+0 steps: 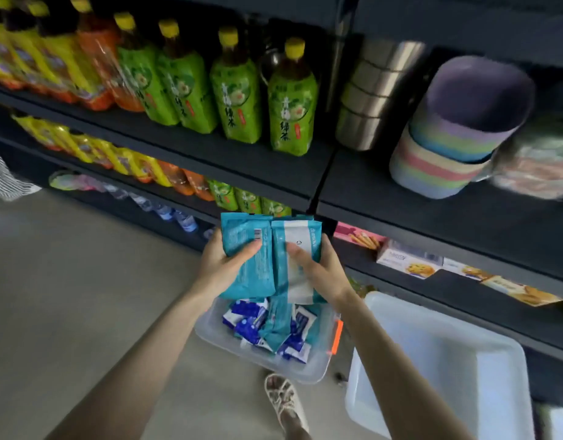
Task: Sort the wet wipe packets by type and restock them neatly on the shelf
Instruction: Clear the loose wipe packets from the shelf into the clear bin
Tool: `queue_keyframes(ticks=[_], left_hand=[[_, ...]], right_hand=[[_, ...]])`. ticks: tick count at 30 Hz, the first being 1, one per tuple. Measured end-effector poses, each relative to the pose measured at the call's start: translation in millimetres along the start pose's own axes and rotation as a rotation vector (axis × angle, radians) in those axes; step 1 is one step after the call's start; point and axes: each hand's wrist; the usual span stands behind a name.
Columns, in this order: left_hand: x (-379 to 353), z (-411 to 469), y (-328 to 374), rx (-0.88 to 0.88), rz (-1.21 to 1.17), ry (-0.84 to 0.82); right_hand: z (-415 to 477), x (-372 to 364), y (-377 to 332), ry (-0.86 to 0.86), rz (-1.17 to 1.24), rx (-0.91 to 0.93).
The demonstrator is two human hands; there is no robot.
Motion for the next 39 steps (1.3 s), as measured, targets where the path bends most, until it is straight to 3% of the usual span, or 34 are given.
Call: queue_keyframes(ticks=[5, 11, 20, 25, 29, 33, 39], left_hand=[[25, 53, -86, 0.285, 0.044, -0.174], [33, 109, -207, 0.422, 0.233, -0.344], [13, 165, -345, 0.303, 0.435, -0.444], [-5, 175, -392, 0.139, 0.559, -0.376], [-3, 161, -423, 0.059, 0.594, -0.432], [6, 151, -438, 0.092, 0.592, -0.484], [15, 152, -409, 0.105, 0.839, -0.626]], right_hand=[[50, -29, 88, 0.104, -0.069, -0.106], [93, -63, 212, 0.289, -0.202, -0.294], [138, -83, 345, 0.534, -0.338, -0.410], [165, -74, 390, 0.576, -0.636, -0.422], [158, -74, 414, 0.508, -0.685, -0.360], [148, -72, 429, 0.372, -0.823, -0.434], [137, -62, 414, 0.270, -0.833, -0.524]])
Point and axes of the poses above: each hand's wrist, its own z-axis towards the middle knuckle, its own x-axis out of the back of the hand, y = z × x, and after that the axes turned 2 degrees about x, right-handed
